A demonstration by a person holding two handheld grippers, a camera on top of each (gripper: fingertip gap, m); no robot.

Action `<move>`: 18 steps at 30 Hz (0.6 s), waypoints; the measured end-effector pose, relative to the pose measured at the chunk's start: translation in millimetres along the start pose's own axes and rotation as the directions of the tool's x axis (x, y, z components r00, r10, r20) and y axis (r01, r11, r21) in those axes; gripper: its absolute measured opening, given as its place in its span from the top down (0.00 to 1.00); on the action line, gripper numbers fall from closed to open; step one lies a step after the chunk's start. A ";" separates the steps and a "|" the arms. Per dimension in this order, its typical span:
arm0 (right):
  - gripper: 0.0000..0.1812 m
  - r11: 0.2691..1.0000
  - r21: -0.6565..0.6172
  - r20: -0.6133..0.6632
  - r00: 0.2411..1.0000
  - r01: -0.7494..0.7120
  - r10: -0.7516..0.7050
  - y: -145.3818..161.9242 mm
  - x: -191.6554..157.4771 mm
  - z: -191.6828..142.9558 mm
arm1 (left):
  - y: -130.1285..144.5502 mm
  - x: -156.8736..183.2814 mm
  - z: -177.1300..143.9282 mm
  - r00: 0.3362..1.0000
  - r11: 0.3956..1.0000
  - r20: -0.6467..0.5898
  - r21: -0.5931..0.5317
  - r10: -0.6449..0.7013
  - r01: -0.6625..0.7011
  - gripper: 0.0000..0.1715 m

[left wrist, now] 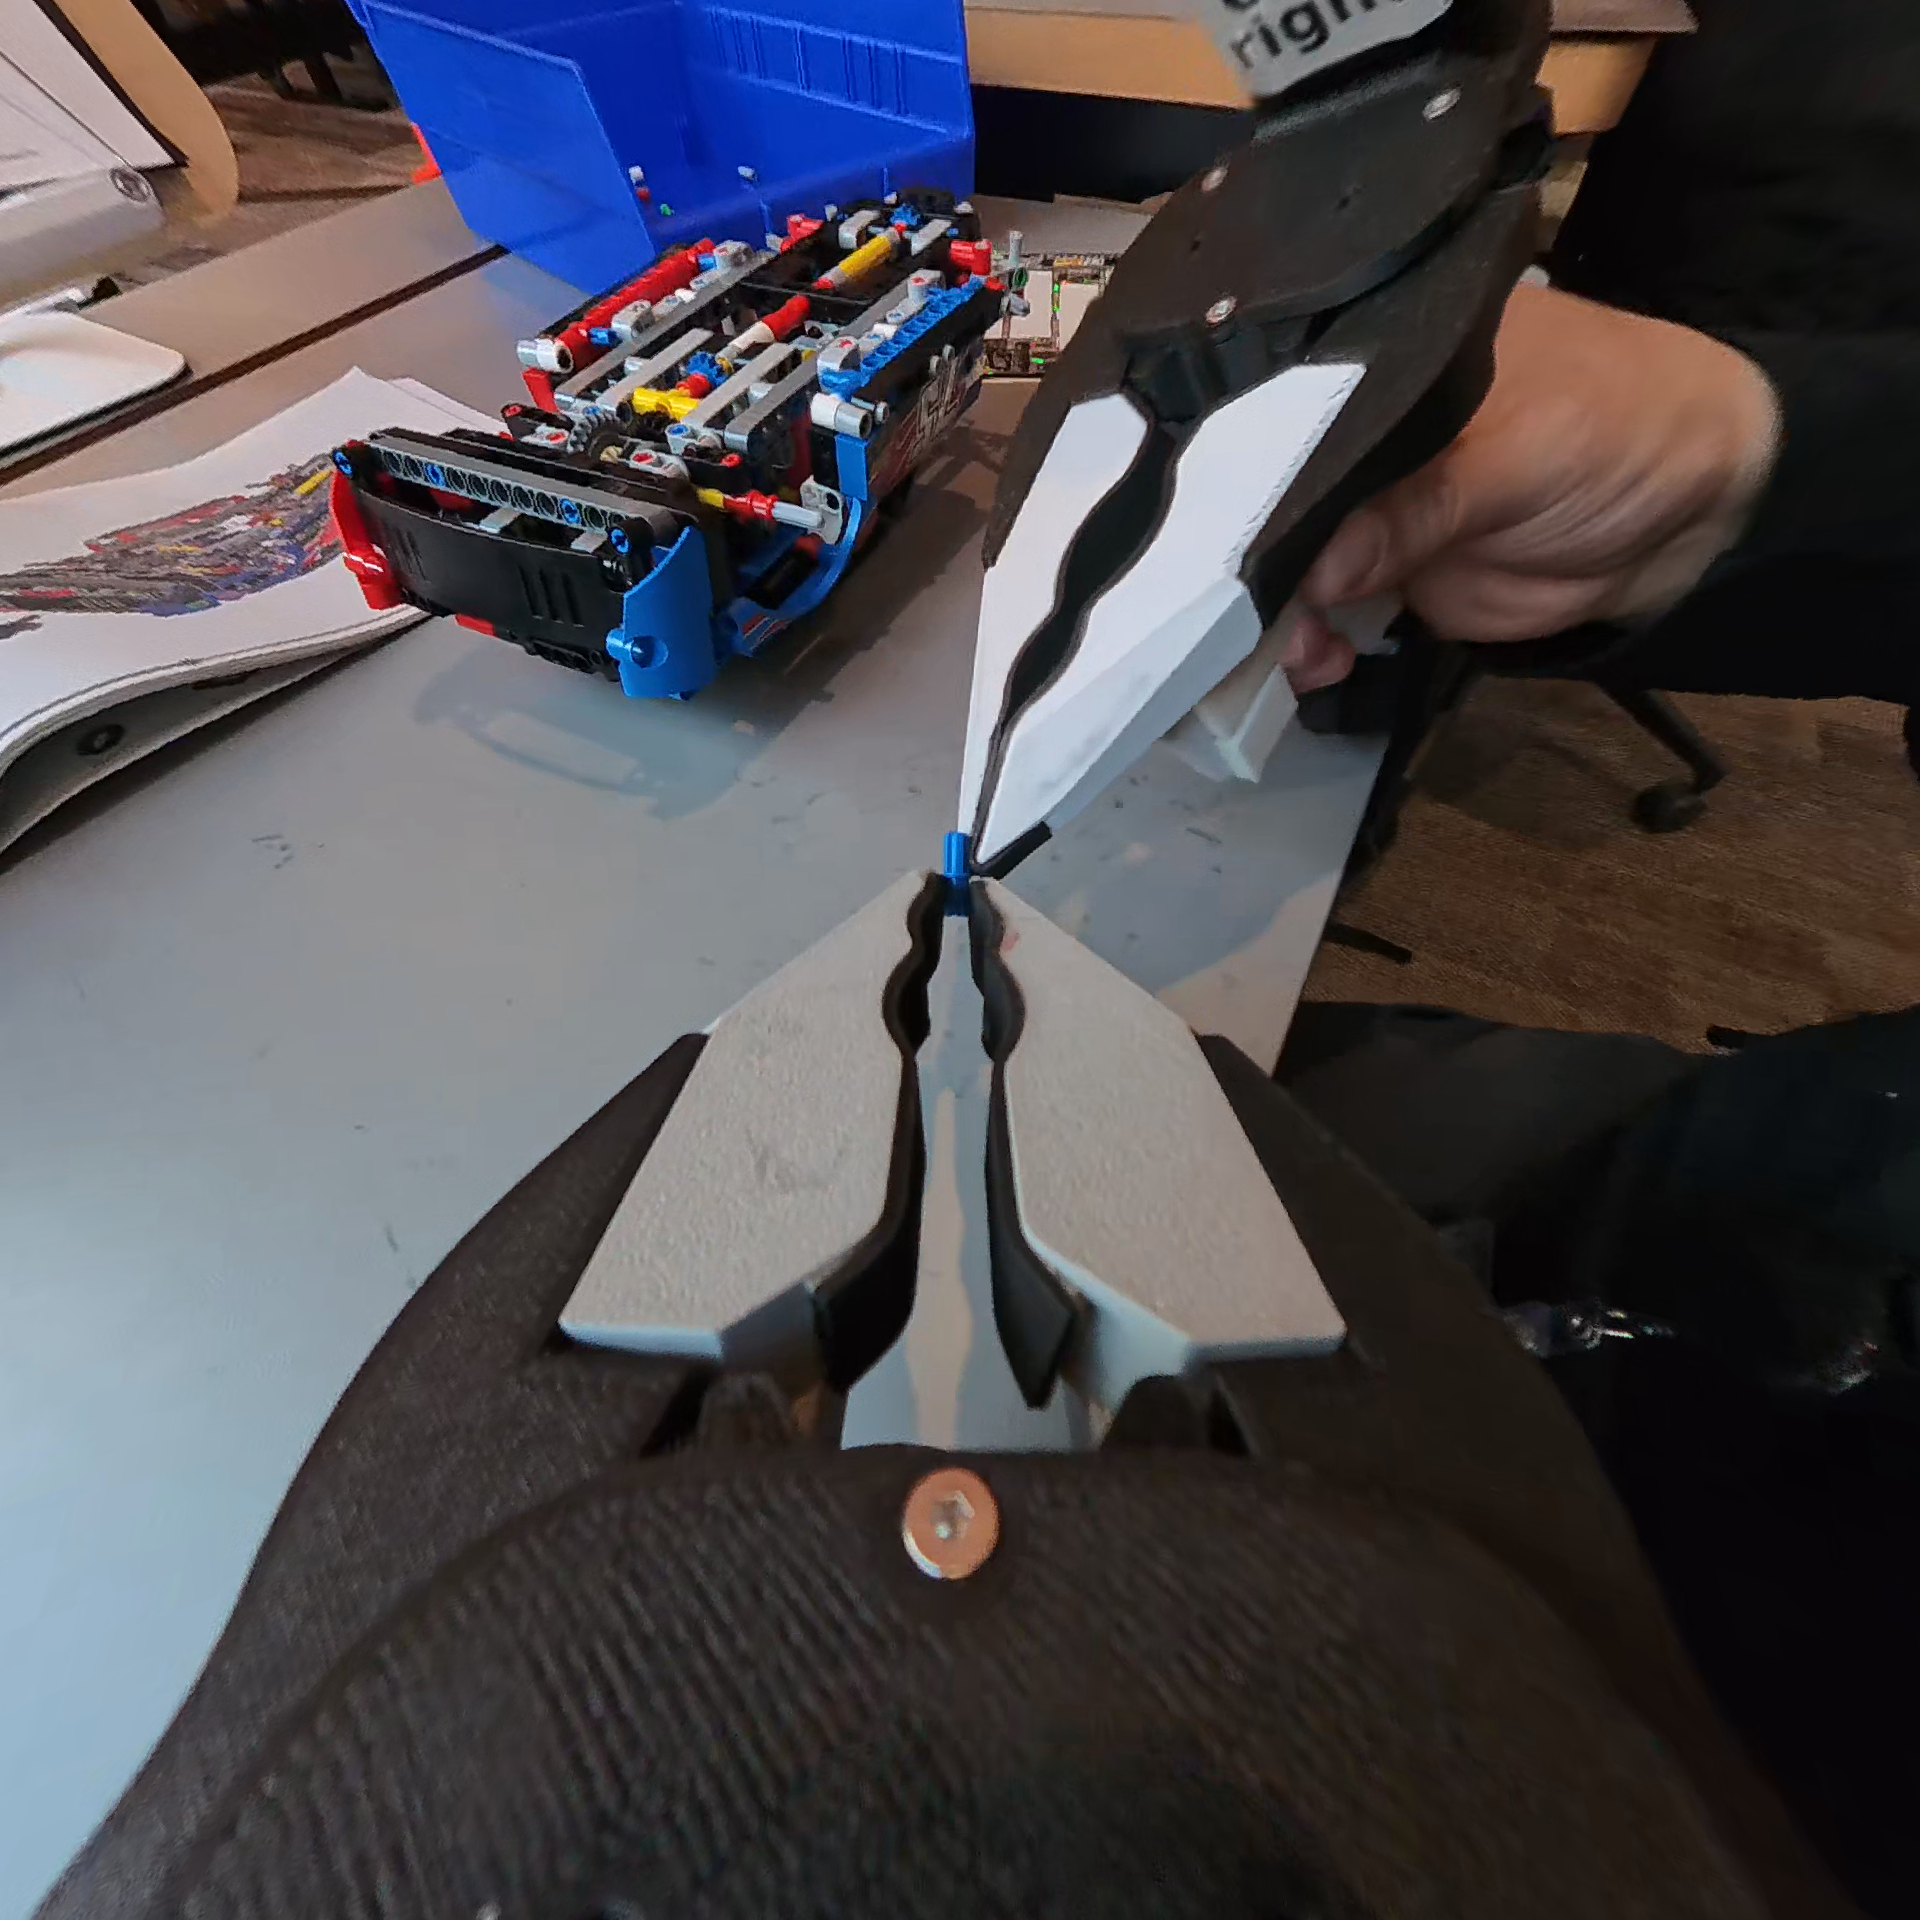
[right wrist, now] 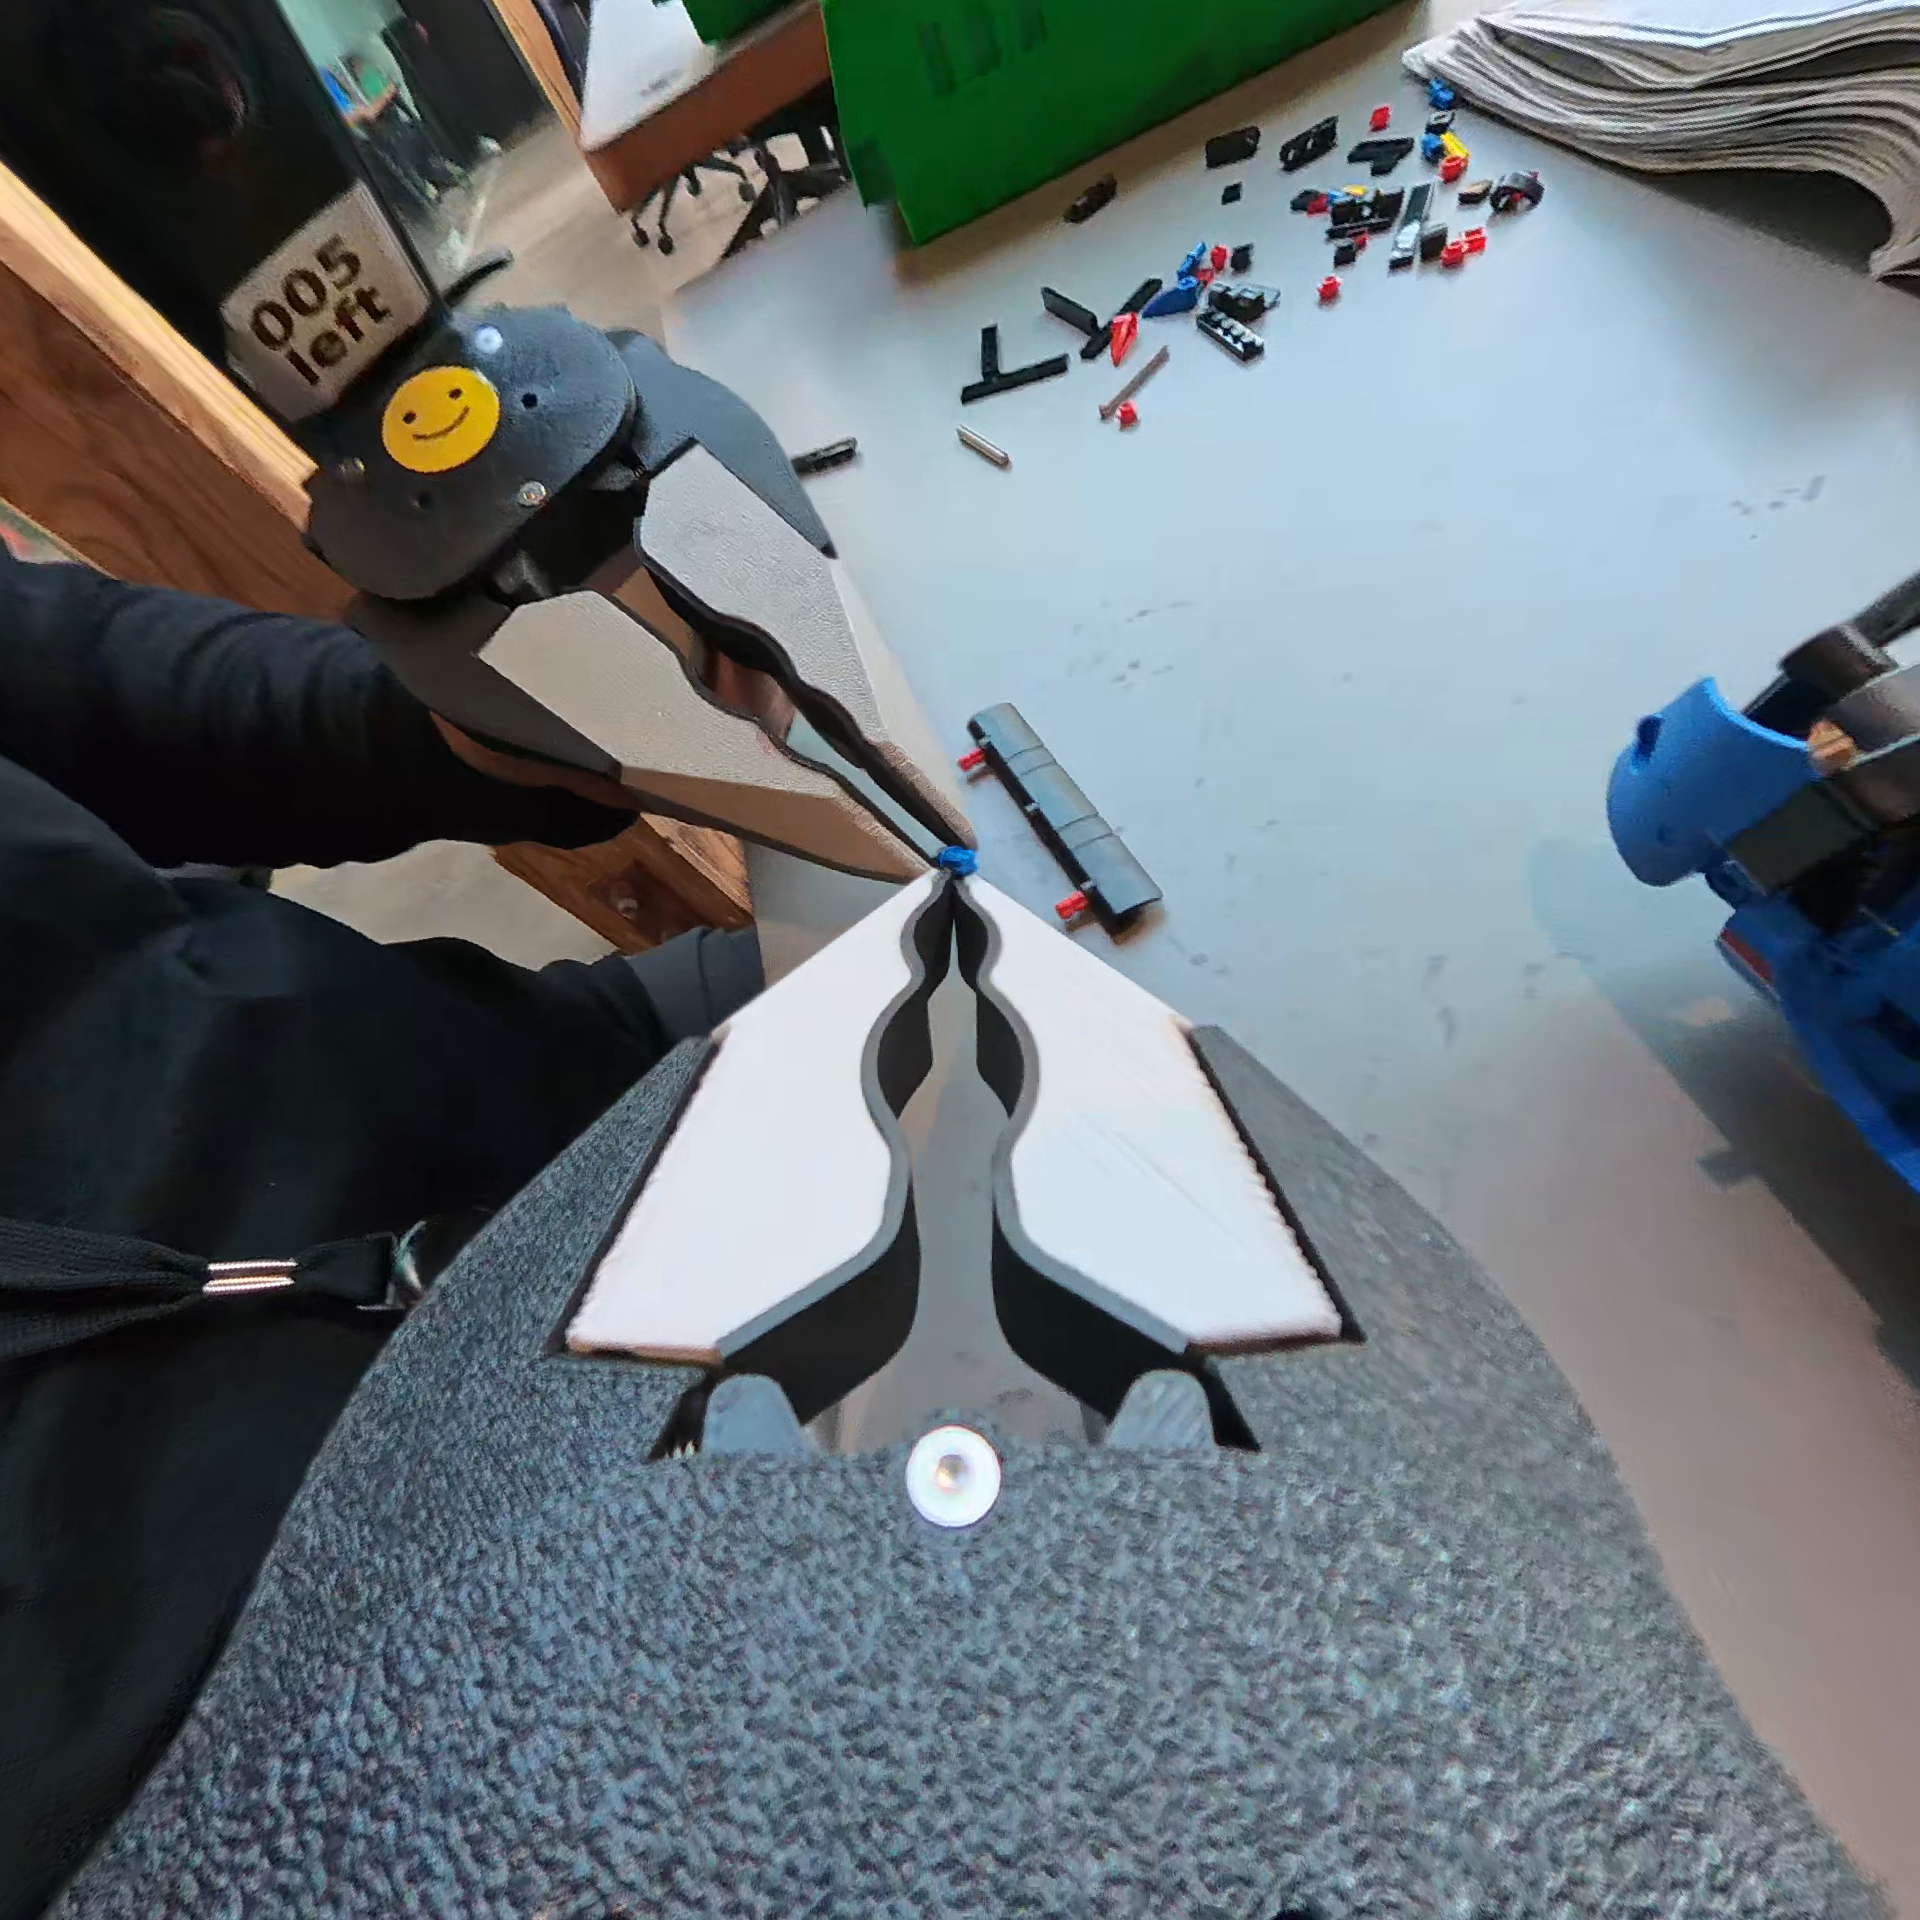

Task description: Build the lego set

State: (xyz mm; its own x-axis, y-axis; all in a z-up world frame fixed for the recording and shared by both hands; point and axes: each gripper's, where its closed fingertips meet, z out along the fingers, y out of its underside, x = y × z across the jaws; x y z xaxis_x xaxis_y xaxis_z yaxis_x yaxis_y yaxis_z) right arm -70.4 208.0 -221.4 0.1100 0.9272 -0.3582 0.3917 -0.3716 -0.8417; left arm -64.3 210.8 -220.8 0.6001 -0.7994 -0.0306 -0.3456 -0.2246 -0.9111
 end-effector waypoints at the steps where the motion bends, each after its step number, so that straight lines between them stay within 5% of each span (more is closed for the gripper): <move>1: 1.00 1.000 -0.022 -0.024 1.000 0.012 -0.013 3.3 2.9 1.0 | 3.0 -0.7 2.8 1.000 1.000 -0.008 -0.026 -0.011 0.011 0.99; 4: 1.00 0.997 -0.082 -0.081 0.997 0.015 -0.021 15.6 10.4 3.5 | 15.4 0.0 12.0 0.999 0.991 -0.039 -0.128 -0.033 0.028 0.99; 12: 0.95 0.988 0.081 0.034 0.991 -0.132 0.130 -3.4 3.3 -6.4 | -5.1 0.1 4.3 0.999 0.999 -0.006 0.016 0.042 -0.042 0.99; 18: 0.98 0.992 0.063 0.009 0.994 -0.108 0.108 -2.4 2.5 -3.2 | -1.3 3.6 6.9 0.998 0.998 -0.004 -0.015 0.059 -0.059 0.99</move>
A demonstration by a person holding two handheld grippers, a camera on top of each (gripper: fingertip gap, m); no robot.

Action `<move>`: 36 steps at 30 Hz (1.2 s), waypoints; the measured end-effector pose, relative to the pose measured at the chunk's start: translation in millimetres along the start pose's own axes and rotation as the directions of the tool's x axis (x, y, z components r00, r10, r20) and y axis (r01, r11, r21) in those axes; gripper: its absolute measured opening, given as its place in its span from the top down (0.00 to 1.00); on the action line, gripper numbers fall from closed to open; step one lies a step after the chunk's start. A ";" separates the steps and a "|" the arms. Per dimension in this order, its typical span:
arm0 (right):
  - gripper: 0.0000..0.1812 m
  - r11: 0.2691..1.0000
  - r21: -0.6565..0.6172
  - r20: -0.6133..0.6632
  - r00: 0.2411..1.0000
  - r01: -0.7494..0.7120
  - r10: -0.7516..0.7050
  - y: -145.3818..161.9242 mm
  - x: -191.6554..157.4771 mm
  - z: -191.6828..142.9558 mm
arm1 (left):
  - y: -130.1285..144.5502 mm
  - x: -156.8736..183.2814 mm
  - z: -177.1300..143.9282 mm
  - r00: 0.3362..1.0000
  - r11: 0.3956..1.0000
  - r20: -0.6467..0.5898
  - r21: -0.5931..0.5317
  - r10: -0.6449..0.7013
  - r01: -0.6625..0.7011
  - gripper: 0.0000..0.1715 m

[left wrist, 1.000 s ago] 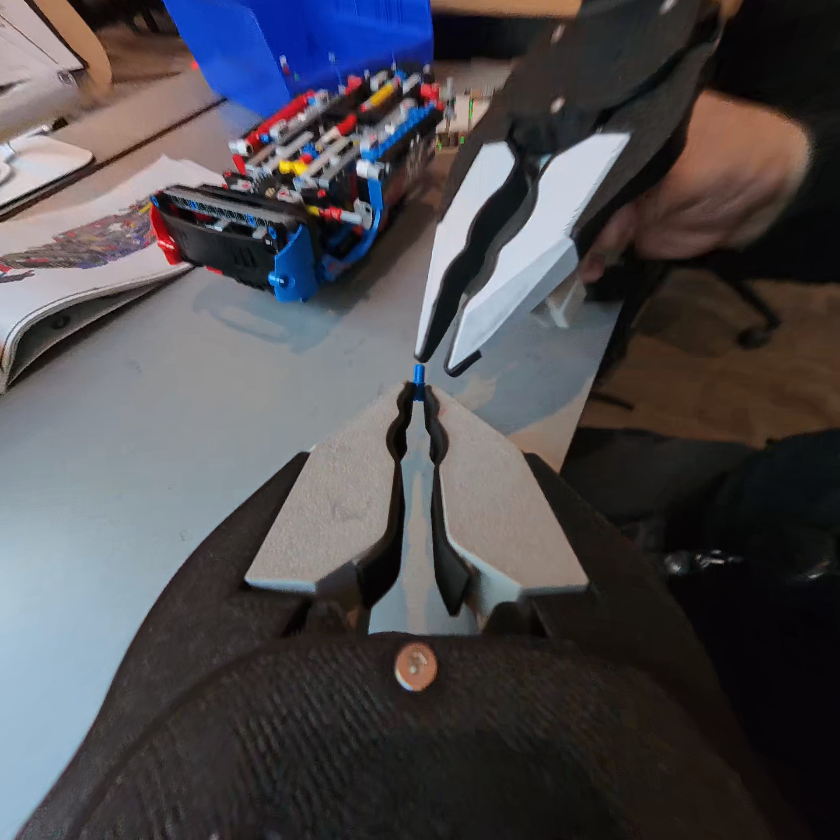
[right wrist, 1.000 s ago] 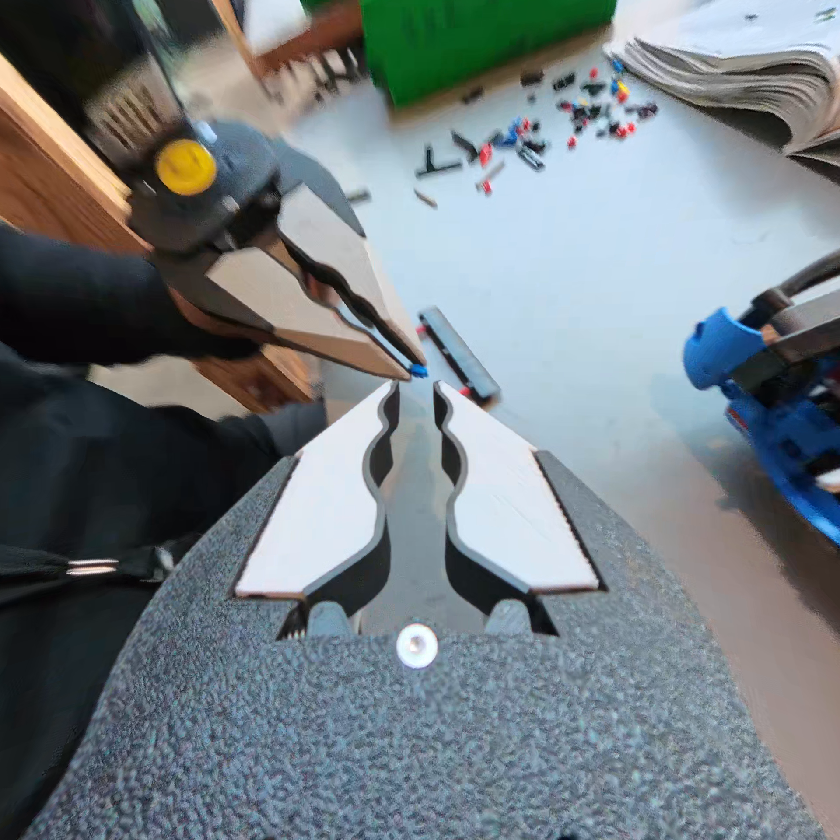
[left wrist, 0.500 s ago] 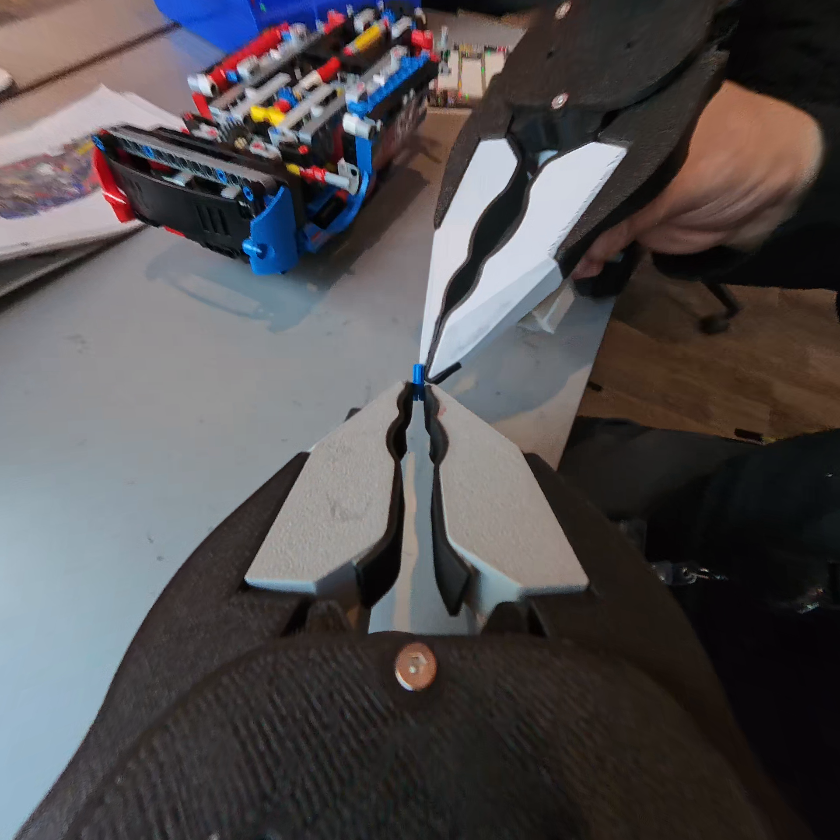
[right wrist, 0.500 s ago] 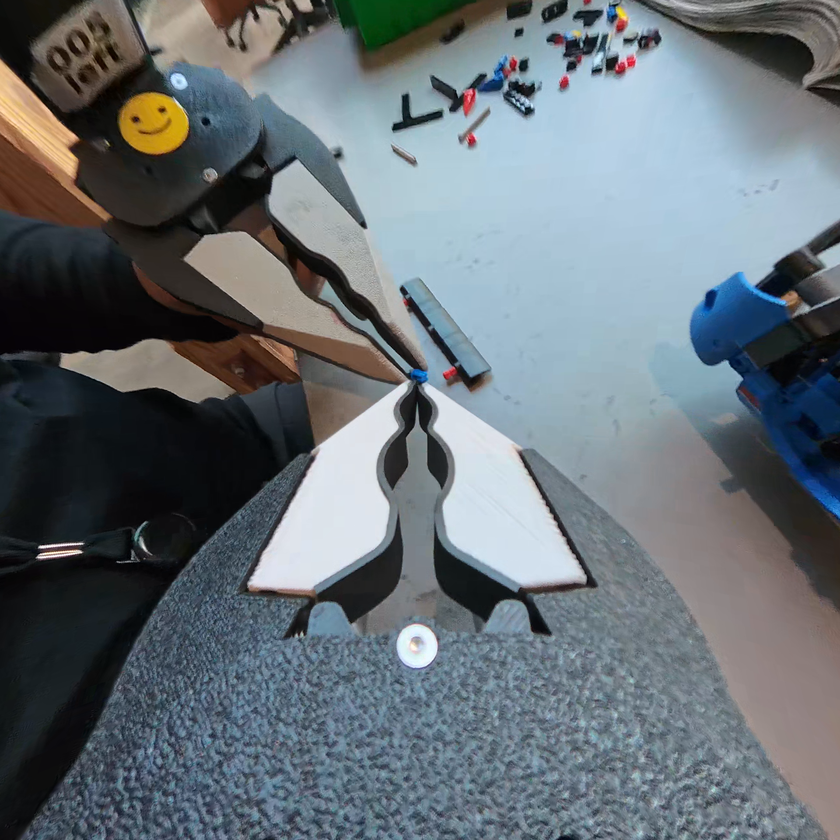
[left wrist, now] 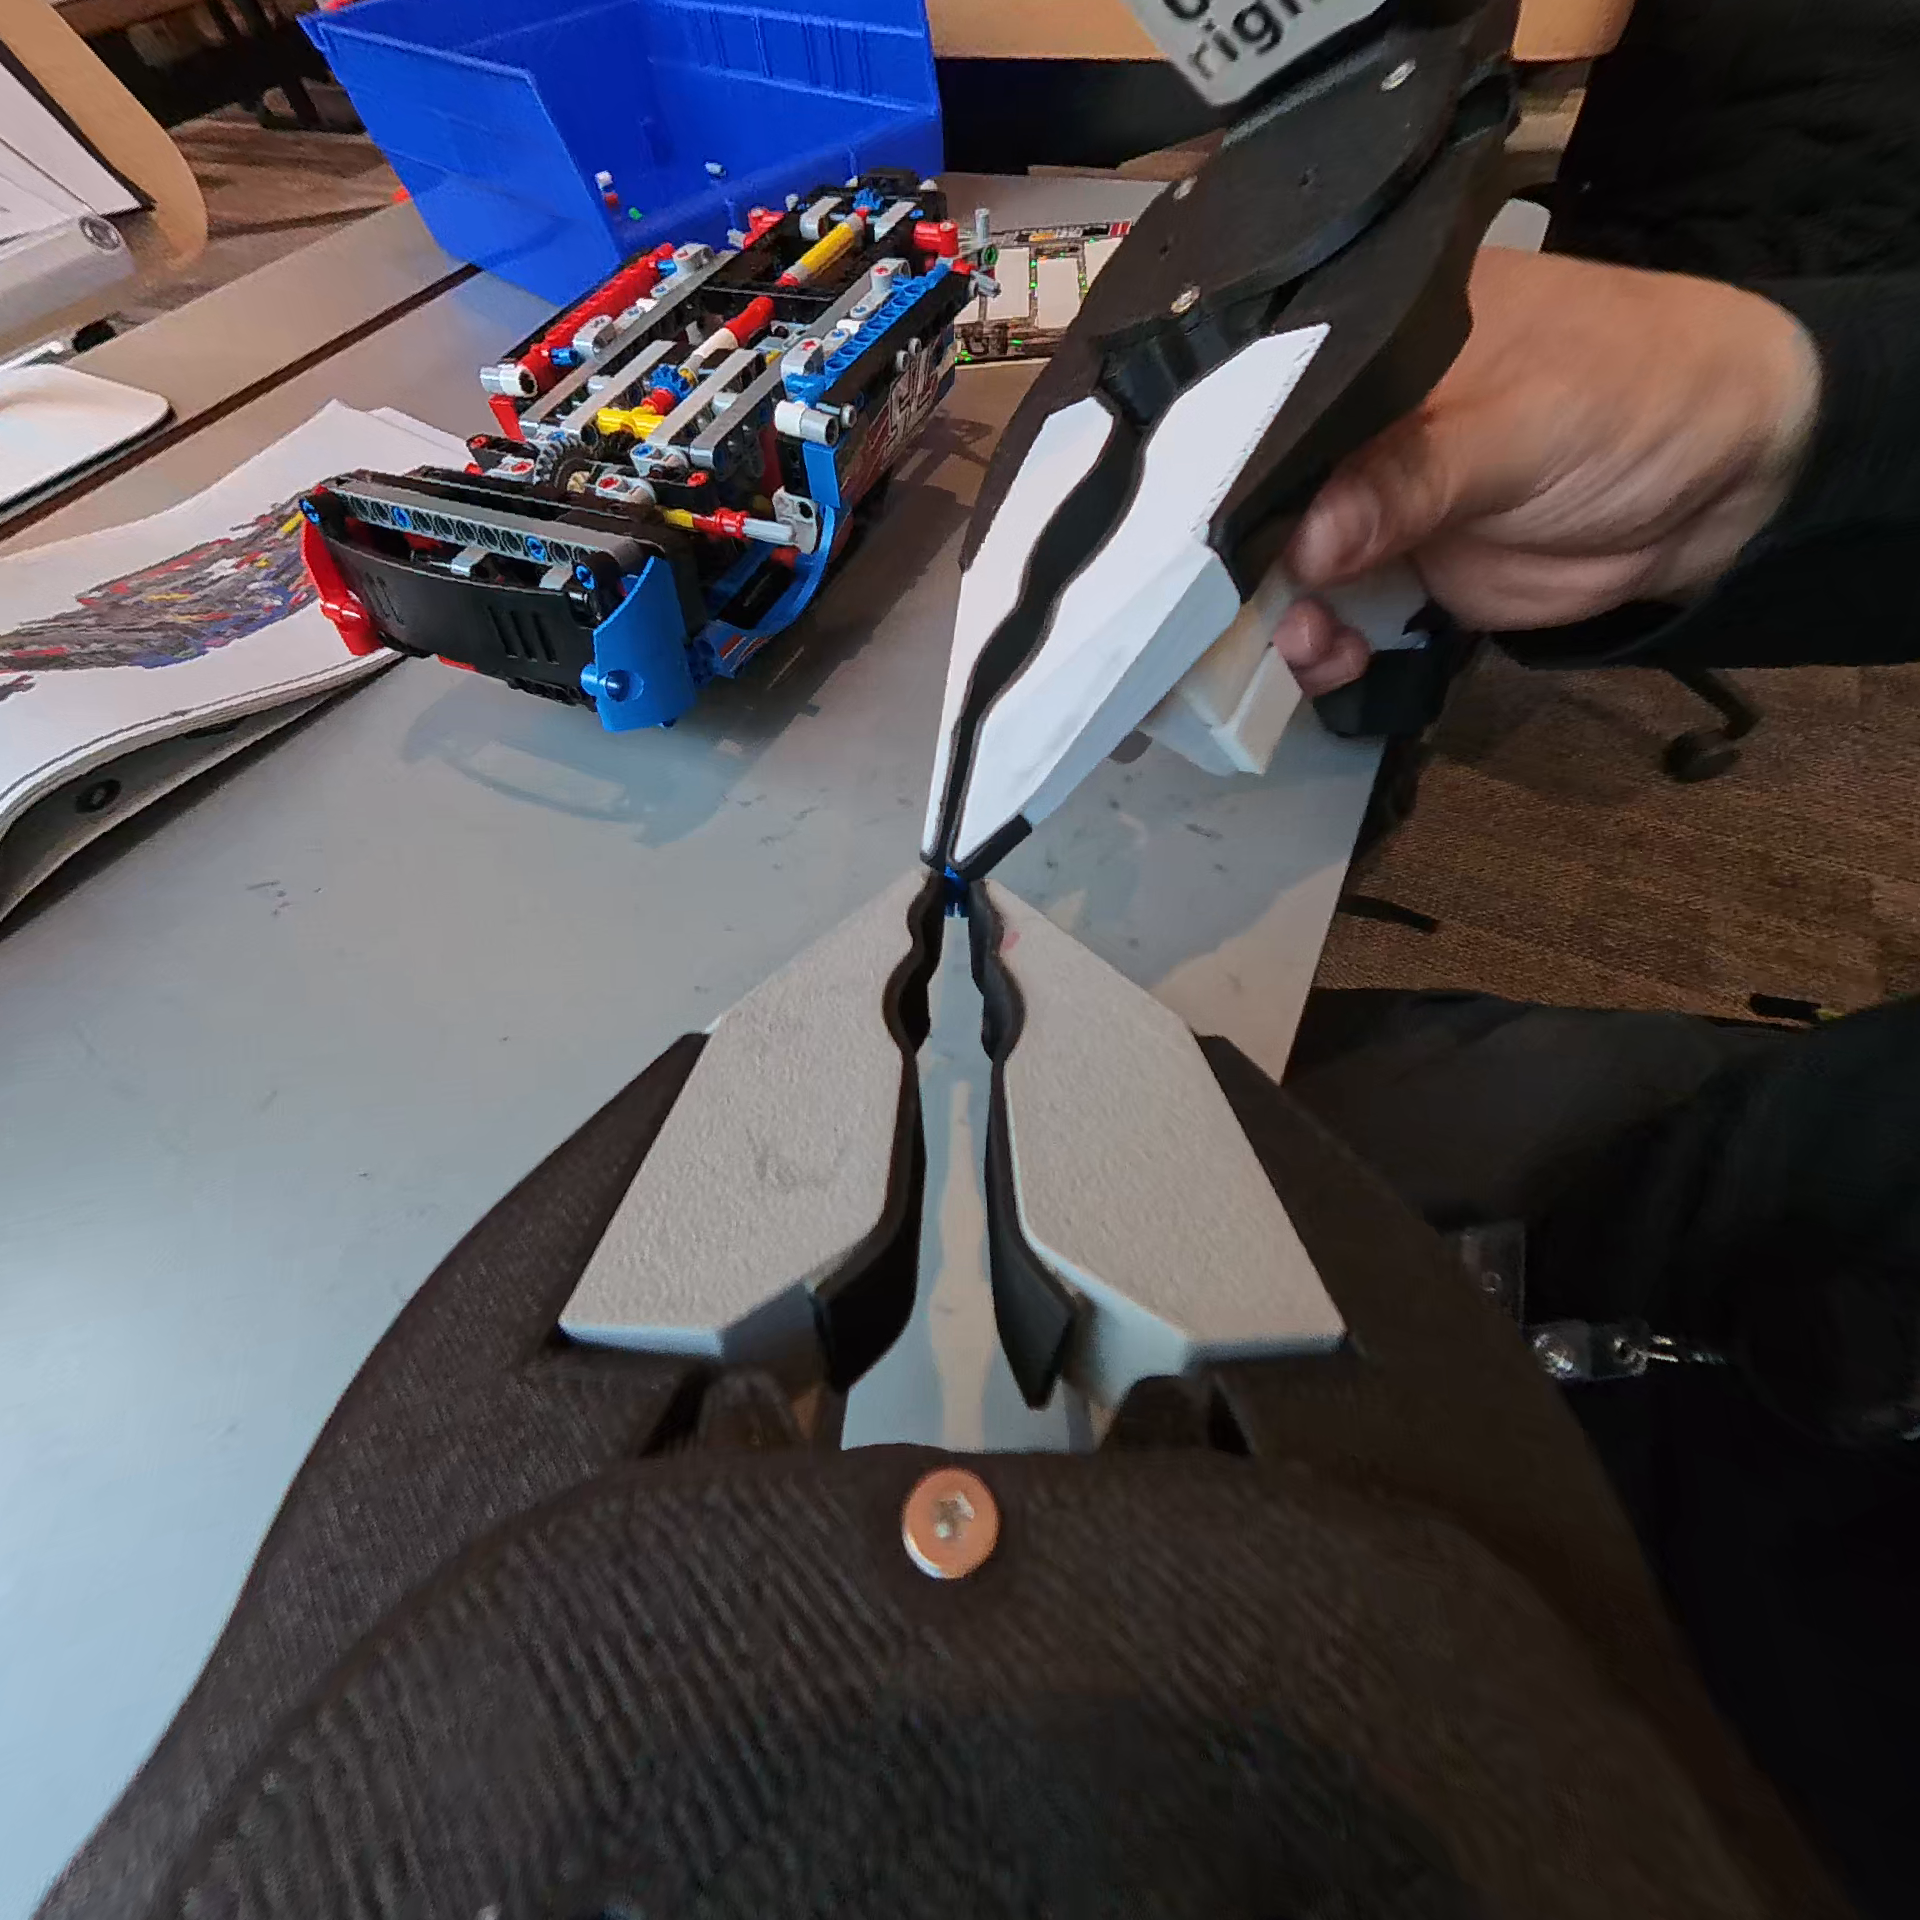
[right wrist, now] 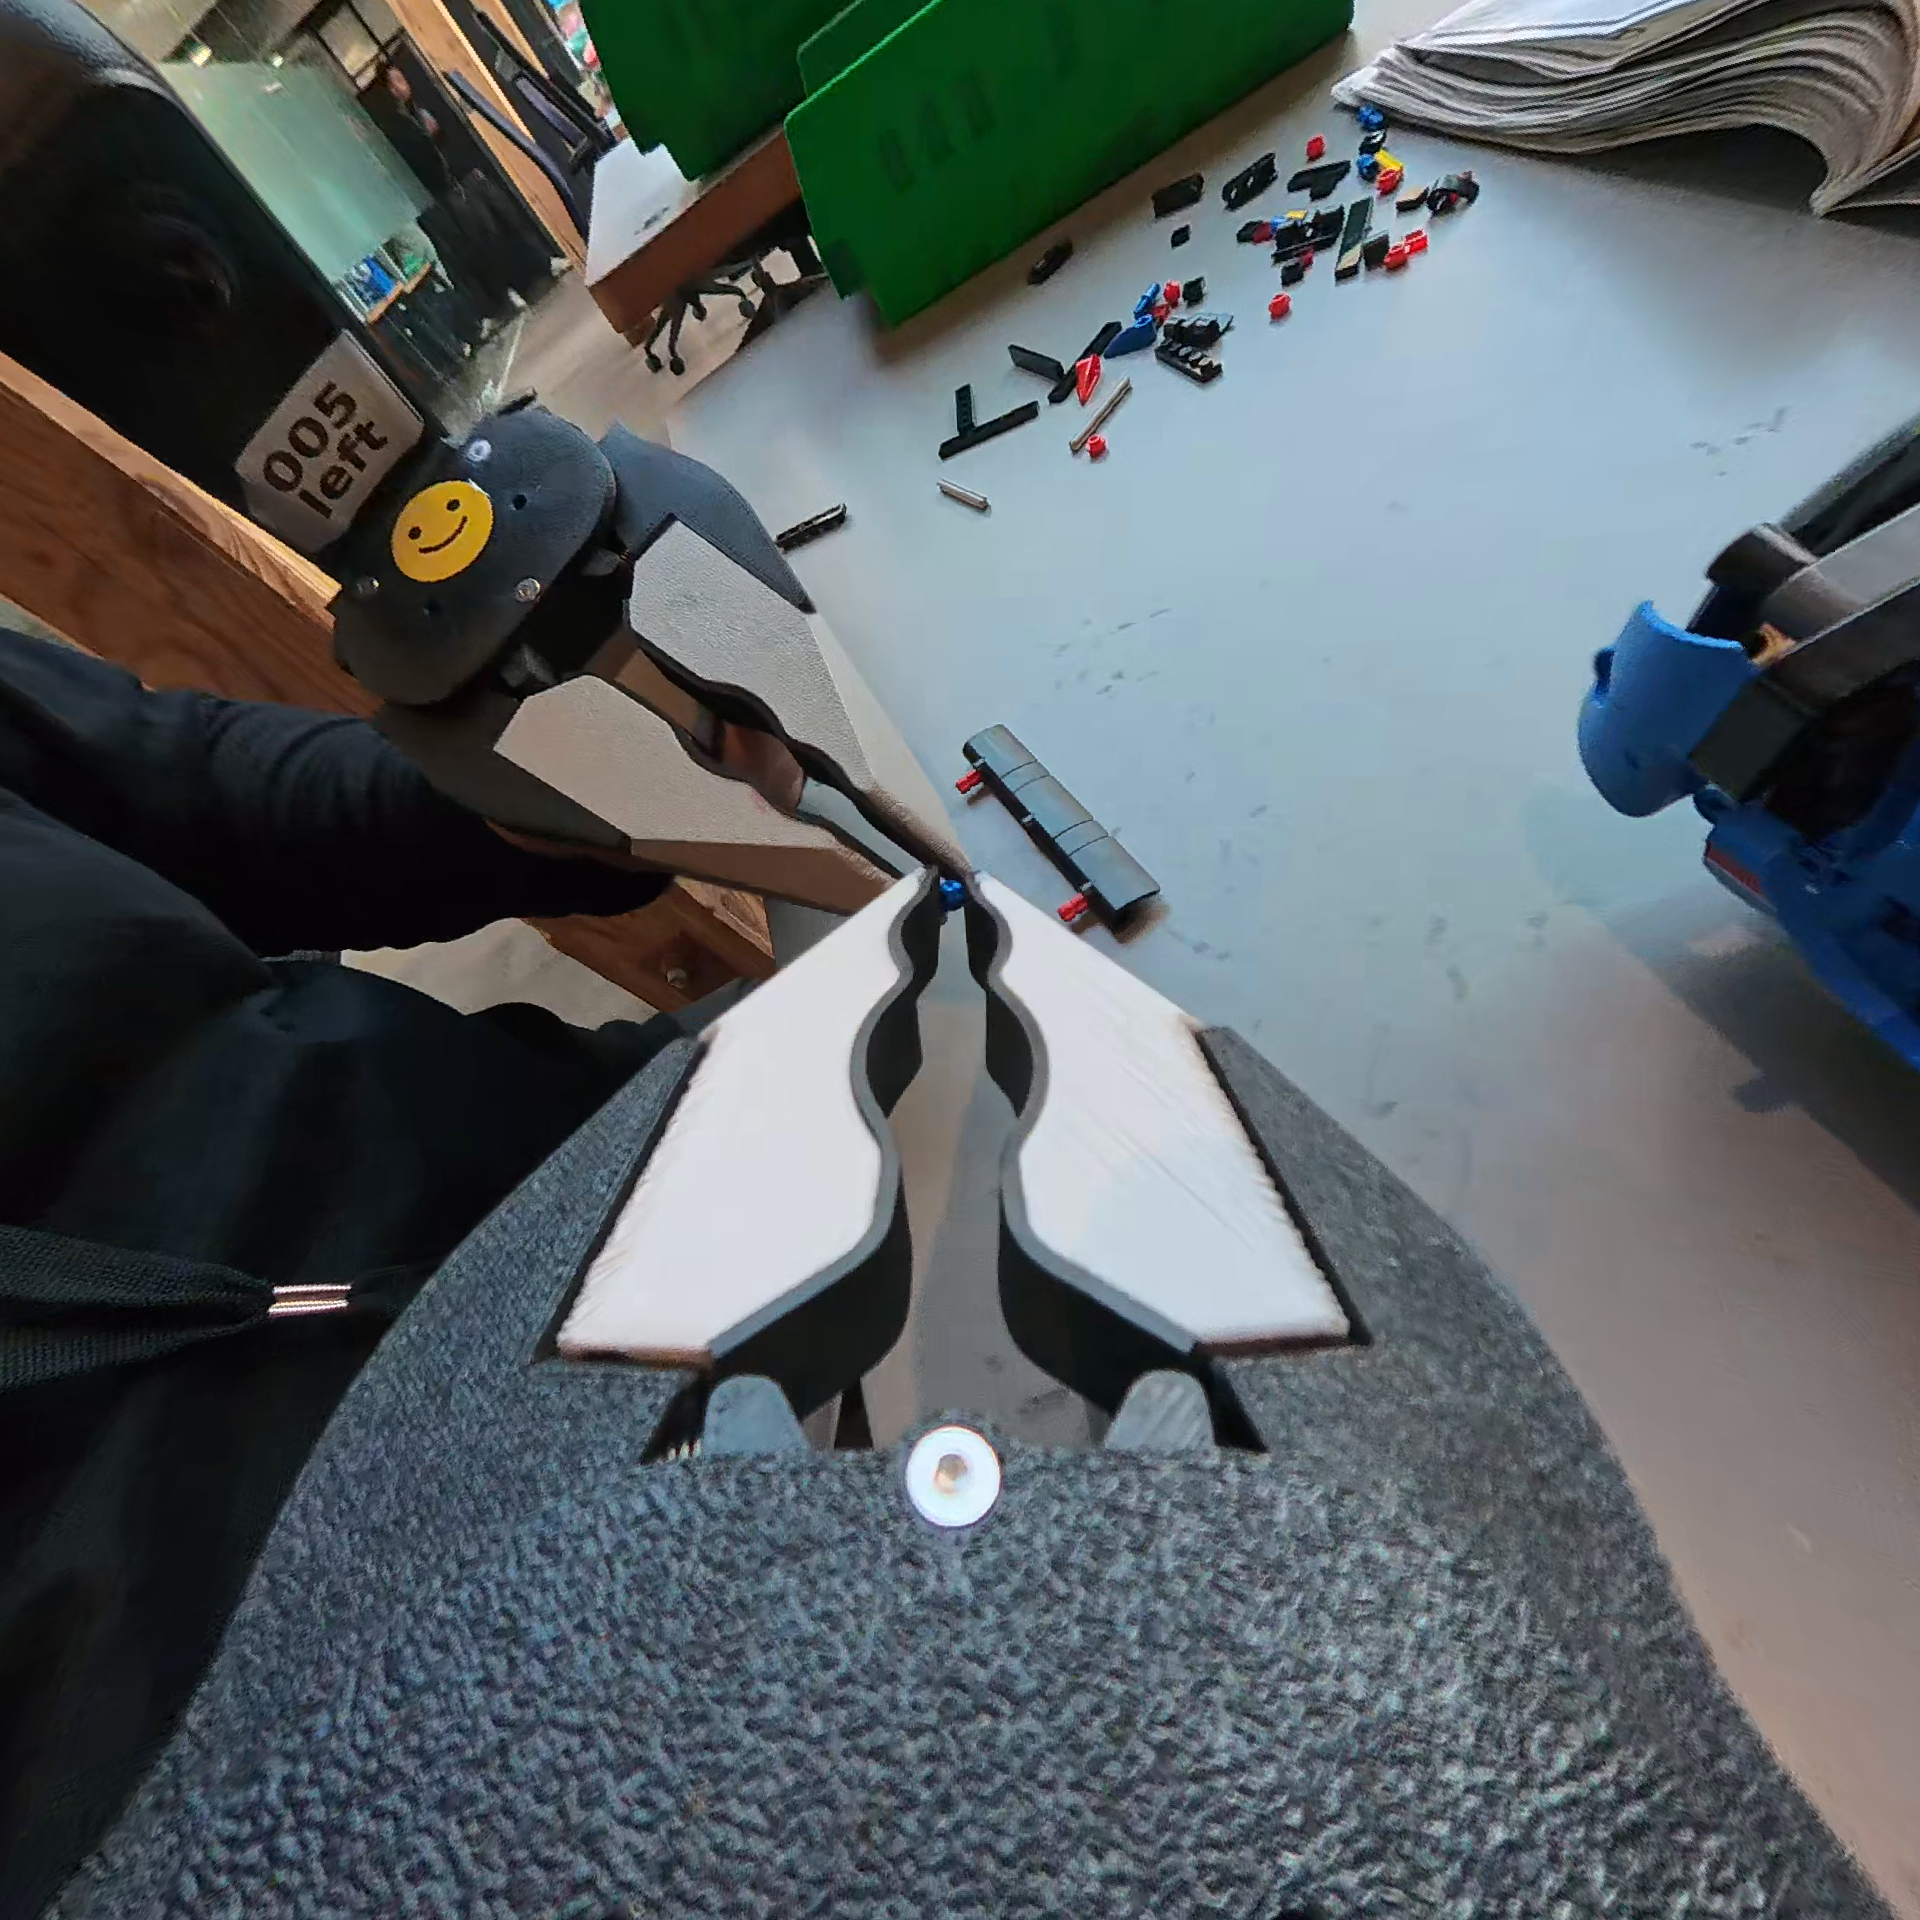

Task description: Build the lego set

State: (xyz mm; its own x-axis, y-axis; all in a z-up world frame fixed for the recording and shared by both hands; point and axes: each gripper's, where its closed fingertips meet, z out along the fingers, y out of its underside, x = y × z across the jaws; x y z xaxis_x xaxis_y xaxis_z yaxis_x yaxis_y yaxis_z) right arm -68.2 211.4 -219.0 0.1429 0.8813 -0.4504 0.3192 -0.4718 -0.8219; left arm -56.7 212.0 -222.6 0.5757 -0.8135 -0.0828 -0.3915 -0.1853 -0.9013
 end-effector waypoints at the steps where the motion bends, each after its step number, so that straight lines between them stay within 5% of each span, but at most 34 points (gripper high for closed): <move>1: 0.98 1.000 -0.013 -0.010 1.000 0.008 -0.008 0.7 0.9 0.2 | 1.0 0.2 0.8 1.000 1.000 -0.002 -0.008 -0.007 0.007 0.99; 9: 0.98 0.984 -0.129 0.096 0.986 -0.126 0.138 2.6 -3.2 -5.1 | -1.8 4.9 -5.4 0.986 0.986 -0.007 -0.009 0.168 -0.168 0.91; 18: 0.97 0.950 -0.225 0.299 0.912 -0.217 0.280 10.1 -30.8 -4.3 | -13.0 31.2 -14.3 0.877 0.882 -0.098 0.082 0.470 -0.464 0.86; 28: 0.97 0.921 -0.305 0.394 0.848 -0.245 0.356 16.7 -41.8 -8.2 | -8.1 40.1 -16.1 0.851 0.875 -0.203 0.131 0.484 -0.466 0.88; 36: 0.98 0.938 -0.173 0.412 0.843 -0.301 0.347 4.1 -35.6 -6.2 | -14.4 28.6 -16.4 0.883 0.880 -0.082 0.166 0.462 -0.445 0.91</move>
State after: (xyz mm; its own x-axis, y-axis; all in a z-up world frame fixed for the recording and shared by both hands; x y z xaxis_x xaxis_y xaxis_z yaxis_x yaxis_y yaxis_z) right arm -66.2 178.2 -204.2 -0.1553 0.5682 -0.8081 0.4189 -0.7029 -0.5748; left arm -46.4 182.3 -205.0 0.2688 -0.8490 -0.4550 -0.4813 0.2908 -0.8269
